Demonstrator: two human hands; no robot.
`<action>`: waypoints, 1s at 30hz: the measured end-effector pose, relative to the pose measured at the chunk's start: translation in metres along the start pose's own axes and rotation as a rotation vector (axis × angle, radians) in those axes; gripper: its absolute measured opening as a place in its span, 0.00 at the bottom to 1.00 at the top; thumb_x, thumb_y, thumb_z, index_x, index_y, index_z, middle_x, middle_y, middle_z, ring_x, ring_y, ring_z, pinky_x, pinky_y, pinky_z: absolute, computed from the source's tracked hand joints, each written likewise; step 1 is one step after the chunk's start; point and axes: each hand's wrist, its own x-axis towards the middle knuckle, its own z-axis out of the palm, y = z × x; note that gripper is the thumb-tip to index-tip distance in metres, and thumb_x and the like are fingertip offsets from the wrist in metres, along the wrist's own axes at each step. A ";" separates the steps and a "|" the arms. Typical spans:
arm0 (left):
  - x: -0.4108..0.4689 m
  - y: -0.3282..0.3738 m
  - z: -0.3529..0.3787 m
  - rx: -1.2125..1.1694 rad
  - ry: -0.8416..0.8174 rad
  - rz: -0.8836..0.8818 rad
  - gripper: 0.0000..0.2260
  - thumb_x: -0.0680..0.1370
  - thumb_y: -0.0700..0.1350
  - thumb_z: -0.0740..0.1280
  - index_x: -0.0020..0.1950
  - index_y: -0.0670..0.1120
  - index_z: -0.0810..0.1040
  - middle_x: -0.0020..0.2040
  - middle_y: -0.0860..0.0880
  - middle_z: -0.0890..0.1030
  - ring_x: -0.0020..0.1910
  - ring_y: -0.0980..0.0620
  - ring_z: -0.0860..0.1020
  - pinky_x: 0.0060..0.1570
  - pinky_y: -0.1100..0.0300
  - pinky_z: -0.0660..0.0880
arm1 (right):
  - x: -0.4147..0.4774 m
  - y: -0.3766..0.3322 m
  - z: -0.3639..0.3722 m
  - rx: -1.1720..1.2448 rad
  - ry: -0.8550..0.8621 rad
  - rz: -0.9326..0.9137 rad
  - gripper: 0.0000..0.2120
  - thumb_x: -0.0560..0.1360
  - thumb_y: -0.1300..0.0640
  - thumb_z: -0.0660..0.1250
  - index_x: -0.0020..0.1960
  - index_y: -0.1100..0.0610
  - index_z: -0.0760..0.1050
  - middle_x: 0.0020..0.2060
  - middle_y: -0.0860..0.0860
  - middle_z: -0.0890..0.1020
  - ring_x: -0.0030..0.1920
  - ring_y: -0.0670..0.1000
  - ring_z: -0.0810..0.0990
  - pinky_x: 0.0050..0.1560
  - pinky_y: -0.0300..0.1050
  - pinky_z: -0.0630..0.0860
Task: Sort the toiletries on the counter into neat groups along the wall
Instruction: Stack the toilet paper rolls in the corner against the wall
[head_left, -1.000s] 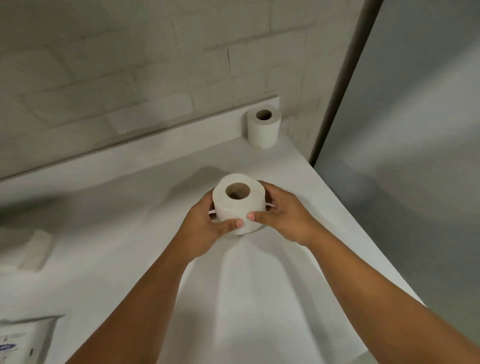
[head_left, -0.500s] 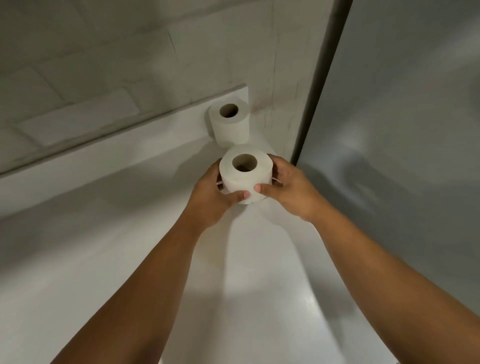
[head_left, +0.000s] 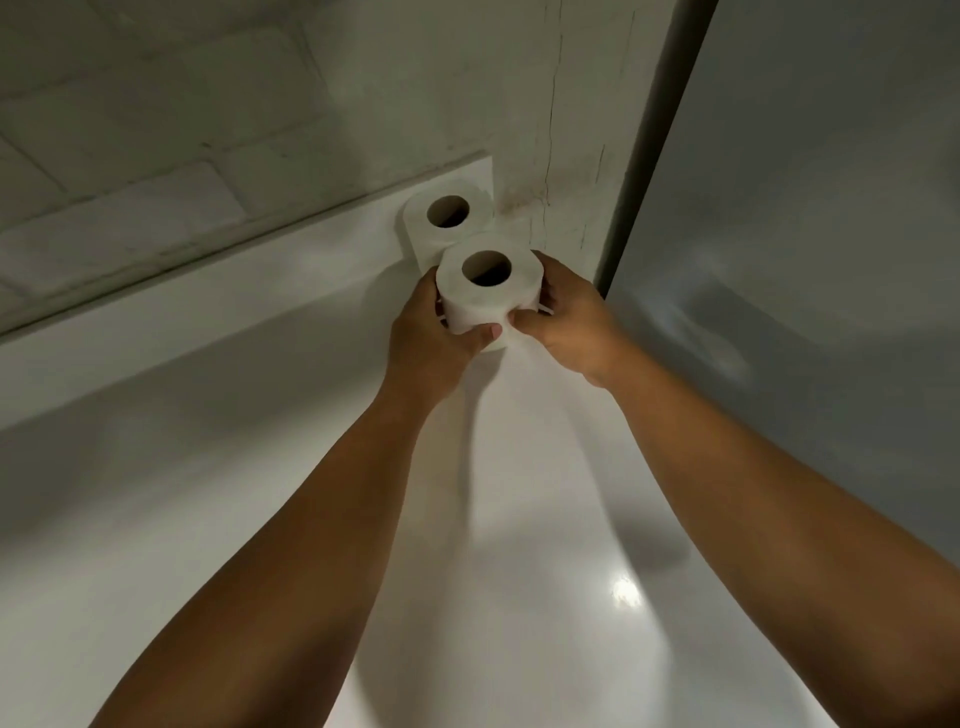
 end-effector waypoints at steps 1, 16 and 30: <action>0.001 0.000 0.001 0.002 0.010 0.002 0.36 0.68 0.49 0.80 0.73 0.54 0.69 0.65 0.56 0.78 0.61 0.54 0.78 0.61 0.51 0.78 | 0.001 0.000 0.000 0.004 -0.004 -0.001 0.28 0.74 0.62 0.71 0.71 0.50 0.68 0.63 0.46 0.78 0.64 0.46 0.76 0.64 0.43 0.74; -0.024 0.022 -0.020 0.112 0.013 0.016 0.39 0.69 0.52 0.79 0.75 0.53 0.63 0.69 0.53 0.74 0.66 0.52 0.74 0.65 0.52 0.73 | -0.030 -0.033 0.010 -0.236 0.151 -0.062 0.34 0.75 0.58 0.70 0.77 0.50 0.59 0.71 0.47 0.71 0.71 0.49 0.69 0.70 0.44 0.68; -0.144 0.047 -0.135 0.111 0.266 0.218 0.29 0.74 0.49 0.75 0.74 0.49 0.70 0.70 0.54 0.74 0.69 0.54 0.71 0.69 0.54 0.70 | -0.111 -0.115 0.094 -0.388 0.049 -0.425 0.27 0.75 0.57 0.70 0.72 0.51 0.68 0.73 0.48 0.67 0.74 0.45 0.63 0.70 0.36 0.62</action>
